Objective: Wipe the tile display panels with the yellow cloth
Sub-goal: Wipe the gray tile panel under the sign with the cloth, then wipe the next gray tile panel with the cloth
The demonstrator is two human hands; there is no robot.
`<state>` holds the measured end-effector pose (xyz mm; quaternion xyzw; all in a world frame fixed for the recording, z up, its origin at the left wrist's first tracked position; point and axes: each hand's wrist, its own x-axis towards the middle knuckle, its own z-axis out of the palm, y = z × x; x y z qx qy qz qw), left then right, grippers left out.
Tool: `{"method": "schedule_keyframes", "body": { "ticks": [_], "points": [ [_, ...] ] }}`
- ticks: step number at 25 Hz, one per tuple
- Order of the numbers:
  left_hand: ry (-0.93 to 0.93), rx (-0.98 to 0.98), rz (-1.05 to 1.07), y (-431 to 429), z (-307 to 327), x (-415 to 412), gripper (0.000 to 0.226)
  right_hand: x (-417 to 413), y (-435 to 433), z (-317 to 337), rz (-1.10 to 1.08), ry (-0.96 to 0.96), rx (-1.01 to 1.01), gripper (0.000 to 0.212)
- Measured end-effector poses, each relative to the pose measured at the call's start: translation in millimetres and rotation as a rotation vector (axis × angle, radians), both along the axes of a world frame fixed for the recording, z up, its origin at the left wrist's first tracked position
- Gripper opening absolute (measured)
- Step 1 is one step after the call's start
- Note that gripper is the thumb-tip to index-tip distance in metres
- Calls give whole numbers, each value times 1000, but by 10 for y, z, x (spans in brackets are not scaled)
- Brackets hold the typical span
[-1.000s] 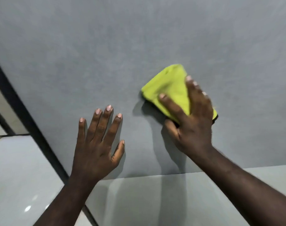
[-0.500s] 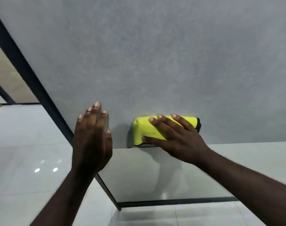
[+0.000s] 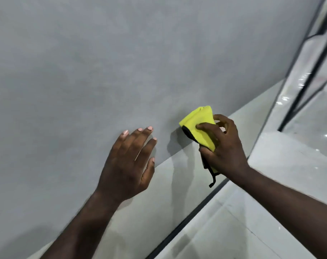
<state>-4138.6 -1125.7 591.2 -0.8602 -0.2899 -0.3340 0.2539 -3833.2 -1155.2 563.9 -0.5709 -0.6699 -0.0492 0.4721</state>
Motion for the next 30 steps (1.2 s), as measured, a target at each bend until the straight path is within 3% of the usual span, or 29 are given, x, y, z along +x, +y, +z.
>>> {"method": "schedule_keyframes", "body": {
  "ticks": [7,12,16,24,30],
  "points": [
    [32,-24,-396,689,430,3152,48,2732,-531,452,-447,296,113,71],
    [0,21,-622,751,700,5413,54,4468,-1206,704,-732,314,213,74],
    [-18,12,-742,842,749,6684,55,5438,-1451,812,-888,309,211,72],
    [-111,25,-880,1730,707,9188,58,7506,-763,954,-1021,121,219,67],
    [-116,26,-978,2391,1142,11067,61,8951,-165,1347,-1153,89,261,65]
  ]
}}
